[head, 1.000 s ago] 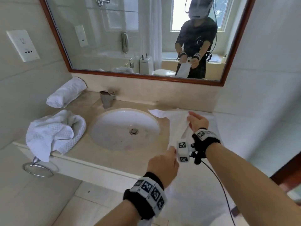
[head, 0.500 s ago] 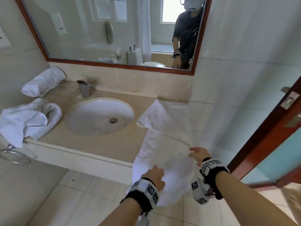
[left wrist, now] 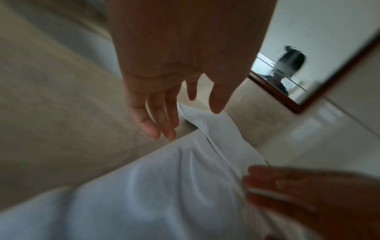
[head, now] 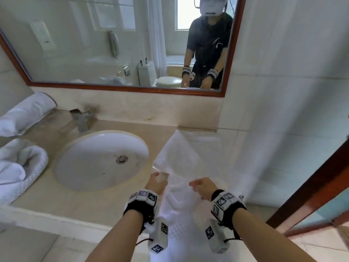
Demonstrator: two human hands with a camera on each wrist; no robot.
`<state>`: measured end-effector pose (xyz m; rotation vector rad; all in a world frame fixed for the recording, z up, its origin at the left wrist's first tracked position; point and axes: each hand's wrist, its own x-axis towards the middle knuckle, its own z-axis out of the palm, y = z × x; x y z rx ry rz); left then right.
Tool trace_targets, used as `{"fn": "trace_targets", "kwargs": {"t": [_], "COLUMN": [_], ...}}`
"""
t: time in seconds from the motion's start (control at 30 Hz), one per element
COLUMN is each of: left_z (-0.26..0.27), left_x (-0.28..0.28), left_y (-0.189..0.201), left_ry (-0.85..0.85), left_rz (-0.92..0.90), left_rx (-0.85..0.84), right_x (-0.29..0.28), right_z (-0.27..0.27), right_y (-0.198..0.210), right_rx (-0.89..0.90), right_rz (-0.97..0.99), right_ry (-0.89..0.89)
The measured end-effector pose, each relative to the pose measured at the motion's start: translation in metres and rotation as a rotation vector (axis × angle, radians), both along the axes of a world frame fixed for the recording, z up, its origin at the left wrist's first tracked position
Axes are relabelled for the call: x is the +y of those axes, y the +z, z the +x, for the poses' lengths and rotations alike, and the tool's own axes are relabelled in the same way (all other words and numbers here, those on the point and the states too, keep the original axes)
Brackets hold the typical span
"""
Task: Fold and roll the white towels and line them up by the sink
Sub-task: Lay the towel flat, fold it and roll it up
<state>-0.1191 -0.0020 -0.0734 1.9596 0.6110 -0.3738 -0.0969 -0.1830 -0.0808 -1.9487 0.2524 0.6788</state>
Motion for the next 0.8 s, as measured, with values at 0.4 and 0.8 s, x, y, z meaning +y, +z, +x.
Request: {"fn": "trace_targets", "kwargs": {"t": [0.4,0.8], "left_z": [0.177,0.276], "left_x": [0.02,-0.029], "left_y": [0.025,0.011], "left_ry": [0.081,-0.459], "left_rz": [-0.46,0.079], "left_rx": [-0.145,0.038], "right_x": [0.049,-0.065], "right_z": [0.104,0.129], "right_y": [0.004,-0.028], "right_rx": [0.283,-0.215], "right_rz": [0.96,0.035], "right_ry": [-0.987,-0.944]}}
